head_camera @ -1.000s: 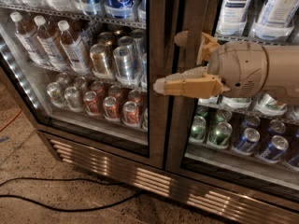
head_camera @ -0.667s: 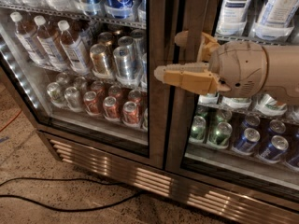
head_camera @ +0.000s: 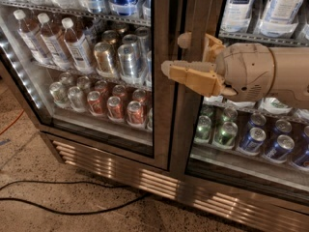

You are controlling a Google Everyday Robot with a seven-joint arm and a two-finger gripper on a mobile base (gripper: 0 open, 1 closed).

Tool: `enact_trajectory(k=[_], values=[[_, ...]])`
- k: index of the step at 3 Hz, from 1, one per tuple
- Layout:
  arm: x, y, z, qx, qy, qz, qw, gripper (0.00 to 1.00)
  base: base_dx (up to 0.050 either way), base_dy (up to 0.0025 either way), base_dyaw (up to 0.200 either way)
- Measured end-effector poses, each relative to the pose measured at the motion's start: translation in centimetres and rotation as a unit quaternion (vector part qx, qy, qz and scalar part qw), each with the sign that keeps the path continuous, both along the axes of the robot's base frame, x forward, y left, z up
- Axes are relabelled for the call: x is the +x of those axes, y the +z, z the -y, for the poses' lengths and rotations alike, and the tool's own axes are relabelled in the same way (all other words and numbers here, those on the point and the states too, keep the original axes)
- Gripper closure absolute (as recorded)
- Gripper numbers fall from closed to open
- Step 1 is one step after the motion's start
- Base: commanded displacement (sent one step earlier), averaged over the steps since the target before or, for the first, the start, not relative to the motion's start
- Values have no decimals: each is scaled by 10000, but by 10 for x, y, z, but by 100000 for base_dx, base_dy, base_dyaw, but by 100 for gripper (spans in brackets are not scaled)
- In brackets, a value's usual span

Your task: Open right fridge door

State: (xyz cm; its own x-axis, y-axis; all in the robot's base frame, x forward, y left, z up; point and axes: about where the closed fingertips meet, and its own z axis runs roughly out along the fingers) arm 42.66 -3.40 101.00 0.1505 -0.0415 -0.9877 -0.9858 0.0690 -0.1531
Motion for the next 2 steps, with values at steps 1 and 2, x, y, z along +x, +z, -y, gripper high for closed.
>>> enact_trajectory(k=[1, 2], values=[[0, 0, 0, 0, 0, 0, 10000, 100, -5008, 10, -60], [0, 0, 0, 0, 1, 0, 10000, 100, -5001, 2, -15]])
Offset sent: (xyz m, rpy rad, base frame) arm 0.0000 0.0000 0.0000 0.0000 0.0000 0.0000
